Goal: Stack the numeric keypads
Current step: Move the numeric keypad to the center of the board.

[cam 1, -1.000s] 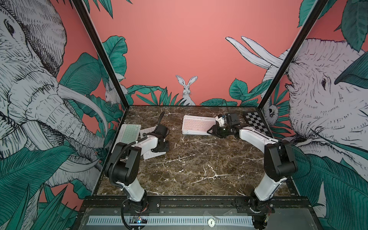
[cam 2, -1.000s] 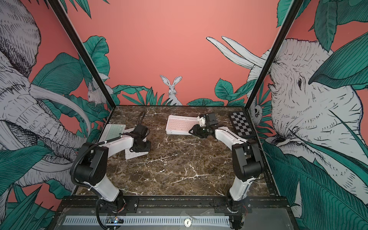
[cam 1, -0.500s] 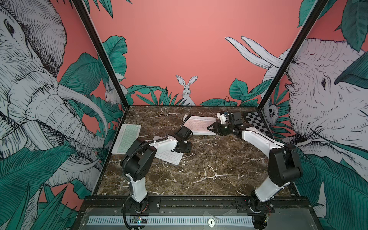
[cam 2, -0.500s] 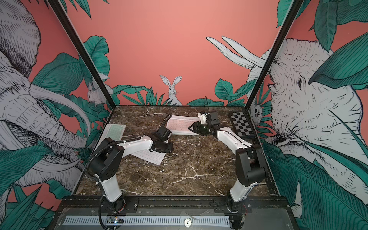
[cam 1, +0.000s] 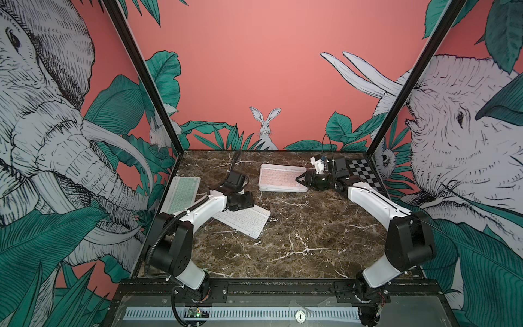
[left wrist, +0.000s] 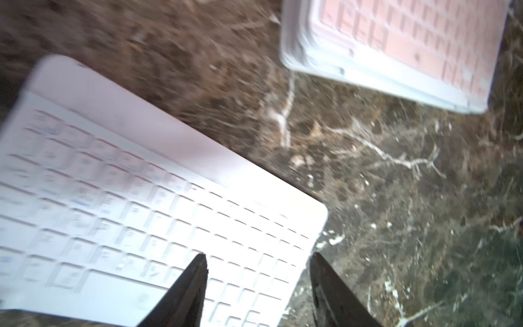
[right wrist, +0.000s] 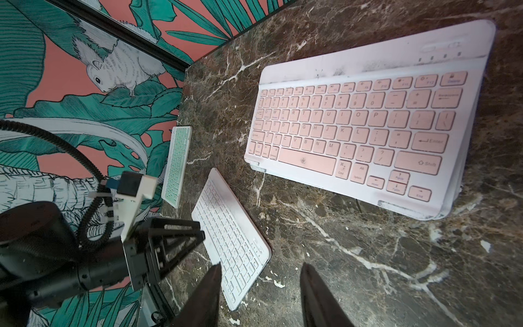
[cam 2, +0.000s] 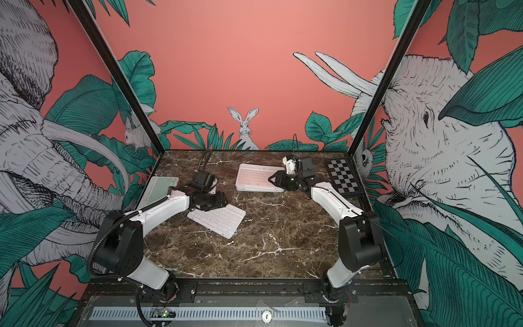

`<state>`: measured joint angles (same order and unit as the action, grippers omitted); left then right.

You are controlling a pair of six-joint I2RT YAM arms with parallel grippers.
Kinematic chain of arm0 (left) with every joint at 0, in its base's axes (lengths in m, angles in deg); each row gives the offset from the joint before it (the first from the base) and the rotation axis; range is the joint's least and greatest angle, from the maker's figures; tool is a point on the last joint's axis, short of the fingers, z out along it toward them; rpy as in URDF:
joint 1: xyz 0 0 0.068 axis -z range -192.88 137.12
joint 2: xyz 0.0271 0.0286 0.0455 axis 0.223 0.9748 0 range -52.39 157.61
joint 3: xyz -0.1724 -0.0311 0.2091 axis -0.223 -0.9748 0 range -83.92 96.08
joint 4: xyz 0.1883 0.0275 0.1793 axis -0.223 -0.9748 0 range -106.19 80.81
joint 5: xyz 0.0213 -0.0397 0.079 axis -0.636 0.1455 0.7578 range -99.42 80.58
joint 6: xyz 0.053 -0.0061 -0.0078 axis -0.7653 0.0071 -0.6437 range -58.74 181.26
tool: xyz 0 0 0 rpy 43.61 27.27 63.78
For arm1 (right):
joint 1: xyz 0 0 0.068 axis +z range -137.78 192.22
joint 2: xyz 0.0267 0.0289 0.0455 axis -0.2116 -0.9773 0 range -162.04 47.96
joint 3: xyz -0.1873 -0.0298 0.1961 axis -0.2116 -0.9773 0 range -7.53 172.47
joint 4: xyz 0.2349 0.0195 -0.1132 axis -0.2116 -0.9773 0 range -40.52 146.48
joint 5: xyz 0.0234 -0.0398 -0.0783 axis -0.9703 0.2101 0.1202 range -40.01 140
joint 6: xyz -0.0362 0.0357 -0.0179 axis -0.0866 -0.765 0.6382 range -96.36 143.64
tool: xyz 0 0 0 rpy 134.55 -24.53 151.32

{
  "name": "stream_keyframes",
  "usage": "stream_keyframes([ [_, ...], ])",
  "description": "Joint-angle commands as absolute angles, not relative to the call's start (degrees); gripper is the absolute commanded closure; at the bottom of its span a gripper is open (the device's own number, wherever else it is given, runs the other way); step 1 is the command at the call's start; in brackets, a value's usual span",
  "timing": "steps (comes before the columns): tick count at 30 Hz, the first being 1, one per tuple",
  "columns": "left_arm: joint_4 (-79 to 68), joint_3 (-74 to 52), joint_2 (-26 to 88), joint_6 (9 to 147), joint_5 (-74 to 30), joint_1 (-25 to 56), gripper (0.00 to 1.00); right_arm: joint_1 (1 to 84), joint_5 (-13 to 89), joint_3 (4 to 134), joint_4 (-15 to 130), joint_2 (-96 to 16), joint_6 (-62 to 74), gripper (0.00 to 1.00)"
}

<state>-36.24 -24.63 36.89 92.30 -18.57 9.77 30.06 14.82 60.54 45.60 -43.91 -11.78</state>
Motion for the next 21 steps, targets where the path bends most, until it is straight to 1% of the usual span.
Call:
stream_keyframes([
  [1,-39.4,-26.0,38.7,87.2,-16.9,7.8,0.40,30.4,14.3,60.1,47.8,-45.0,-12.2,0.55],
  [7,-36.8,-24.2,46.0,85.4,-18.6,7.4,0.42,30.4,14.7,59.7,46.7,-44.9,-11.1,0.55],
  [14,-32.7,-27.8,47.7,87.7,-20.4,7.7,0.42,30.4,15.9,58.2,45.0,-44.2,-9.6,0.55],
  [17,-32.3,-29.4,47.0,88.6,-21.0,9.5,0.42,30.4,15.8,57.8,45.0,-44.2,-9.7,0.55],
  [21,-33.7,-30.5,46.5,90.5,-20.0,14.8,0.42,30.4,15.3,57.4,46.3,-44.2,-10.6,0.55],
])
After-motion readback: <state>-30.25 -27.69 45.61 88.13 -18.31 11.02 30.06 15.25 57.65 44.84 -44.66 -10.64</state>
